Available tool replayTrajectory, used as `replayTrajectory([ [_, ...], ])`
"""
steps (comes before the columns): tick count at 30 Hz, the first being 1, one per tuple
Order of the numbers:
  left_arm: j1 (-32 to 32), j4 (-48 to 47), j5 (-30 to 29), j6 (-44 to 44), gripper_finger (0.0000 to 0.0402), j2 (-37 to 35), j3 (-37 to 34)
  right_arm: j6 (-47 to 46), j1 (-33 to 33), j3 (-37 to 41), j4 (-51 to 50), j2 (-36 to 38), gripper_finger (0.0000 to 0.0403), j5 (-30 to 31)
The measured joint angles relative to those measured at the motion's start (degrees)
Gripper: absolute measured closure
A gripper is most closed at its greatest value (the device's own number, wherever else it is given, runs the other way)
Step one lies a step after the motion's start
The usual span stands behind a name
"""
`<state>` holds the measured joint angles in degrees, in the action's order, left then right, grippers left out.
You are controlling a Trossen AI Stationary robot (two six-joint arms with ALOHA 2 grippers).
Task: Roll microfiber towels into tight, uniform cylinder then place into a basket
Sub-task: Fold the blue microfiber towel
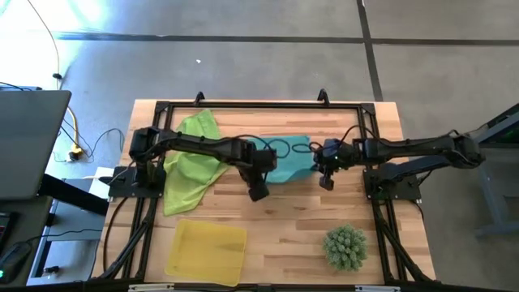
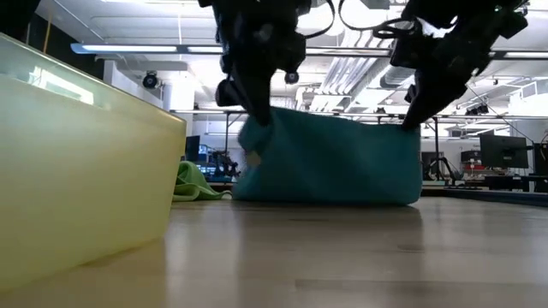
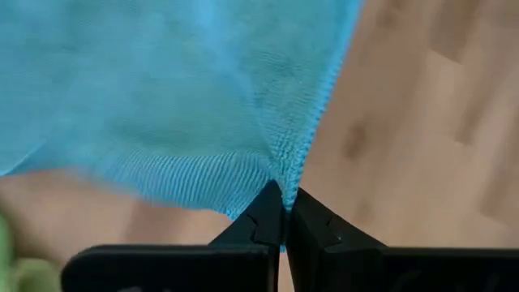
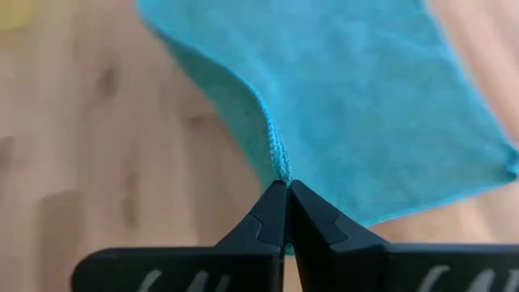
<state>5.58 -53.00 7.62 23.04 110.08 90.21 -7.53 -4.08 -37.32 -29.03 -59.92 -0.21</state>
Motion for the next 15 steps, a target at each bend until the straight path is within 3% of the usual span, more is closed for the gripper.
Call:
replayTrajectory([
  [4,-1.5,0.1,7.3,-1.2,0.0401,0.0,0.0,0.0,3.3,0.0,0.6,0.0,0.0402,-1.7],
  [7,-2.1,-0.7,4.0,3.4,0.0401,0.0,0.0,-1.5,4.9,0.0,0.6,0.0,0.0402,3.4],
  [9,-2.1,-2.0,3.2,5.6,0.0401,0.0,0.0,-2.0,5.7,0.0,0.6,0.0,0.0402,3.2],
  [15,-3.0,-2.7,9.6,3.8,0.0401,0.0,0.0,-1.4,8.3,0.0,0.7,0.0,0.0402,1.5],
])
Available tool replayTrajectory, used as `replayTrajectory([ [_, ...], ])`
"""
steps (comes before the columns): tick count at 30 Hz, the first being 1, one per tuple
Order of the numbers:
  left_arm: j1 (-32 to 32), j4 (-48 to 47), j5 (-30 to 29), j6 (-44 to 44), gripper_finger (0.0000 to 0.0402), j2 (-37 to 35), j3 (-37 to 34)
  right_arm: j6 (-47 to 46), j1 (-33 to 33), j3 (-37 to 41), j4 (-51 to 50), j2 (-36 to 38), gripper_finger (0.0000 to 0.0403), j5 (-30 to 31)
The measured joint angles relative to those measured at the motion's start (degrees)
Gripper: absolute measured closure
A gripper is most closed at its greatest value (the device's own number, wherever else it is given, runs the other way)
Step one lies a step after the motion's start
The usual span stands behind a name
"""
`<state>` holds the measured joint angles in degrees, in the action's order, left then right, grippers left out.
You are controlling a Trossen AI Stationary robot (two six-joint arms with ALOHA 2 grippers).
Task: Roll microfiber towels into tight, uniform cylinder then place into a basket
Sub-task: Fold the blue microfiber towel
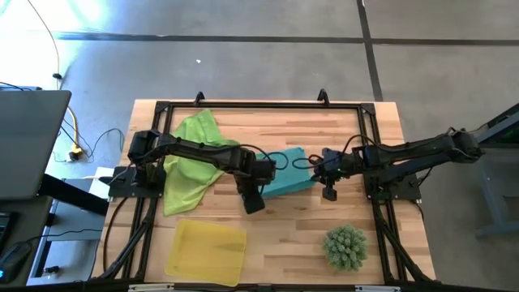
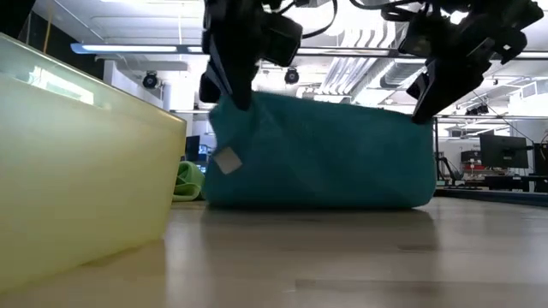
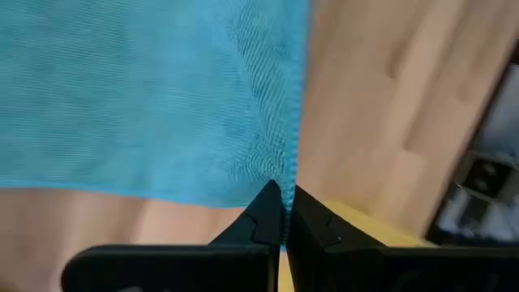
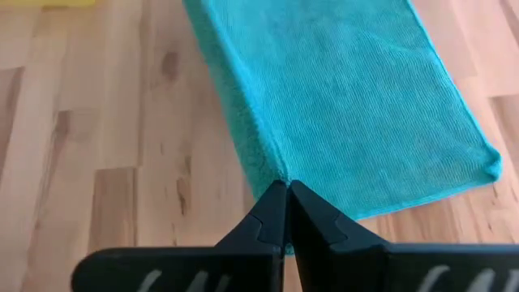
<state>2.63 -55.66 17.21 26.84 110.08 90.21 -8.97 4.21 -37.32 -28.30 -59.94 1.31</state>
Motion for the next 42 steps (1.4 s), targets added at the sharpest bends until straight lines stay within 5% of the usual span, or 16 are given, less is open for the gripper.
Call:
replayTrajectory([
  [11,-0.2,0.3,2.6,-3.8,0.0401,1.9,-0.3,1.1,0.8,0.0,4.2,-5.3,0.0402,-1.1],
  [17,1.4,-0.7,-1.3,-9.4,0.0401,4.5,-0.4,6.0,-0.1,0.0,6.3,-9.8,0.0402,1.3],
  [25,5.0,-1.8,-16.4,-13.6,0.0401,5.4,-0.4,9.0,-5.9,0.0,6.0,-11.0,0.0402,7.4],
  [42,7.5,-3.3,-17.4,-14.0,0.0401,6.2,-0.4,15.5,-11.8,0.0,16.5,-22.7,0.0402,7.1],
])
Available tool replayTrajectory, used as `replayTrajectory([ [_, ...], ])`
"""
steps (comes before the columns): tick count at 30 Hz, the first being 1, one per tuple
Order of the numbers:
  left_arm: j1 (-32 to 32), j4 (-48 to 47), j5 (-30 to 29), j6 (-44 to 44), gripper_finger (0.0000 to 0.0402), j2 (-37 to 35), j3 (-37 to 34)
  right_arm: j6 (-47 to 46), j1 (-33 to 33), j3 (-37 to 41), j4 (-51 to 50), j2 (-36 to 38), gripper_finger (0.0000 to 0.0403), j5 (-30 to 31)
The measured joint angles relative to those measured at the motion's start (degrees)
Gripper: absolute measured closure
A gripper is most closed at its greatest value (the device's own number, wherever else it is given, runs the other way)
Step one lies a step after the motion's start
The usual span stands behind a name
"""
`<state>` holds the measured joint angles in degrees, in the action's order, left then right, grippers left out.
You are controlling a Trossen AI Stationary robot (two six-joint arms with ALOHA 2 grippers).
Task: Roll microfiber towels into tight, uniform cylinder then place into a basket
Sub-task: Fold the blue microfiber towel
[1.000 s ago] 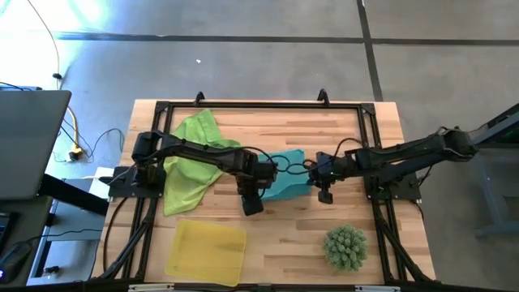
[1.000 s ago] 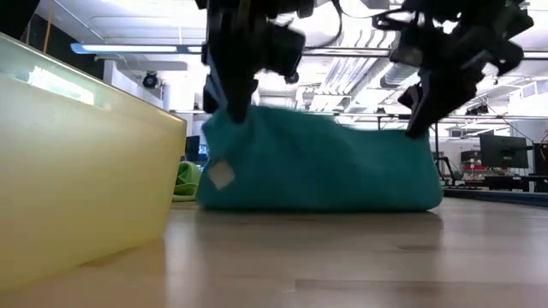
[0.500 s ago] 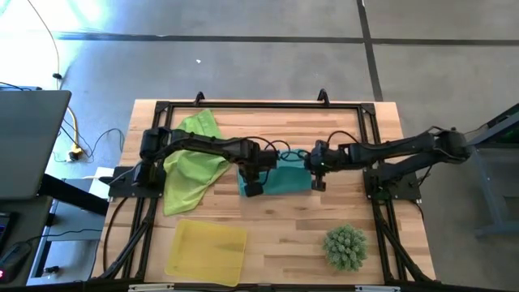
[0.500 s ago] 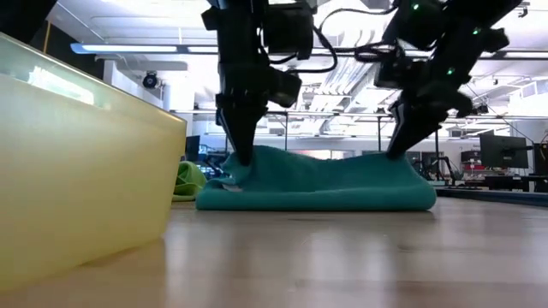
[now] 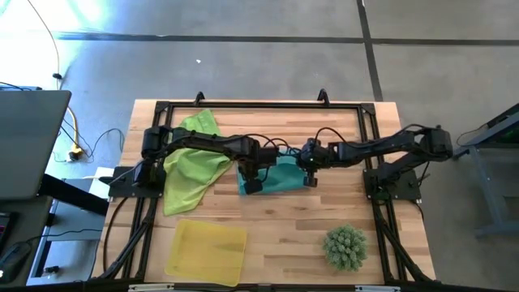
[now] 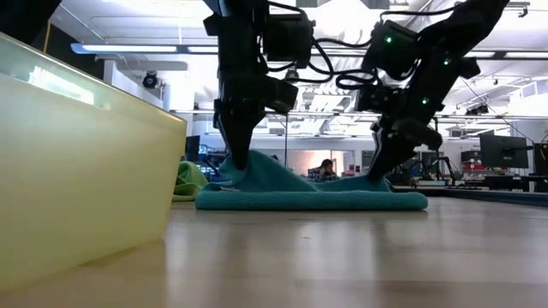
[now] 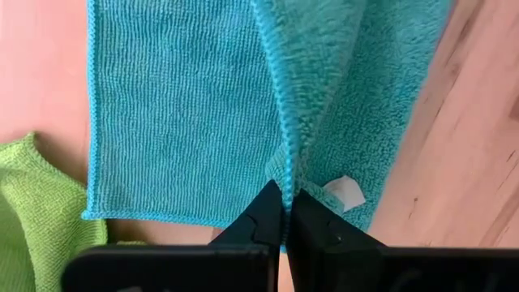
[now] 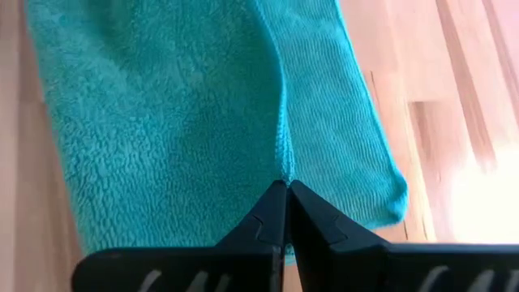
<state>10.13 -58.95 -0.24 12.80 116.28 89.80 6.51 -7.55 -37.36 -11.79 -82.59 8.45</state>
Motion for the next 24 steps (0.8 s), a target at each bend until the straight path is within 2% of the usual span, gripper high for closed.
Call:
replayTrajectory([
  [9,0.9,0.0,-3.1,-1.0,0.0401,2.3,0.0,1.5,-1.3,0.0,1.1,-0.7,0.0402,0.5],
  [16,2.7,0.0,-9.6,-0.5,0.0401,2.4,0.0,1.9,-3.6,0.0,2.1,-0.7,0.0402,0.6],
  [24,4.2,0.2,-10.2,-0.6,0.0401,2.7,0.0,3.0,-5.5,0.0,3.5,-0.7,0.0402,0.6],
])
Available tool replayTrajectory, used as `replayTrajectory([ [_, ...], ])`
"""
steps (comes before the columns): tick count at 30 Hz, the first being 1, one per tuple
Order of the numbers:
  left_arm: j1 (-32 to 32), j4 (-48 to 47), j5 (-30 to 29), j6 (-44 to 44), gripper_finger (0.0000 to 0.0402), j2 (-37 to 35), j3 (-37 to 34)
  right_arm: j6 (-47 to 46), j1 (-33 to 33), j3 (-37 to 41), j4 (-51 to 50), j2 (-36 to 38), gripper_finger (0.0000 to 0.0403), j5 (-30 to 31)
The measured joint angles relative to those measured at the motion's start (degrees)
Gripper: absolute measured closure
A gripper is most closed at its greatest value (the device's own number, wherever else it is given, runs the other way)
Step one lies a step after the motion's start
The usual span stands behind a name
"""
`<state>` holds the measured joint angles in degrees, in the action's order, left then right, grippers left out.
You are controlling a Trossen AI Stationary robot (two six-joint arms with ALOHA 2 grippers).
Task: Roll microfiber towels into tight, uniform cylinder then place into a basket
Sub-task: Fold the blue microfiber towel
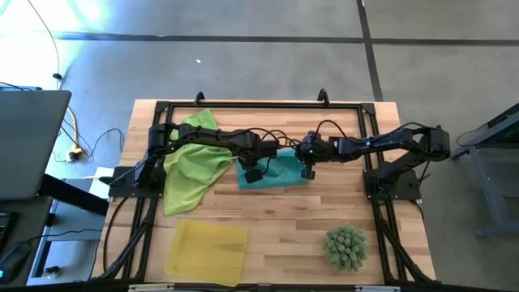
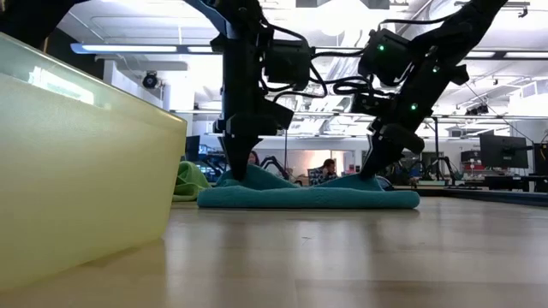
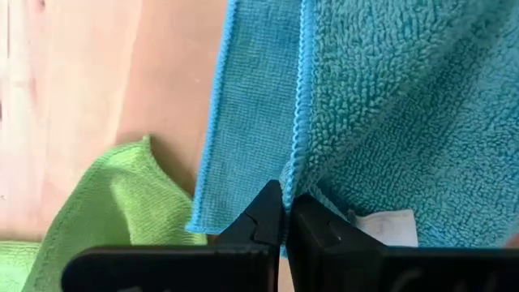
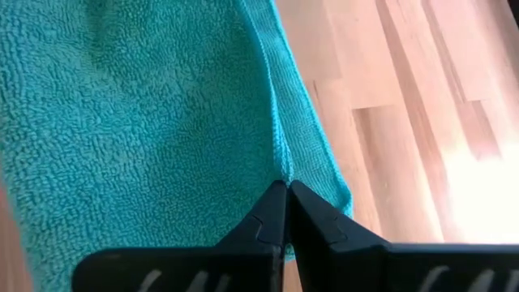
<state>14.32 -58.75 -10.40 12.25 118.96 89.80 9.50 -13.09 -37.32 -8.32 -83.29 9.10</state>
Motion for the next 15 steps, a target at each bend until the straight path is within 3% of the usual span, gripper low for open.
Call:
replayTrajectory([
  [15,0.4,0.7,-2.7,-0.5,0.0401,0.4,0.0,-0.4,-0.4,0.0,0.1,0.0,0.0402,0.0],
])
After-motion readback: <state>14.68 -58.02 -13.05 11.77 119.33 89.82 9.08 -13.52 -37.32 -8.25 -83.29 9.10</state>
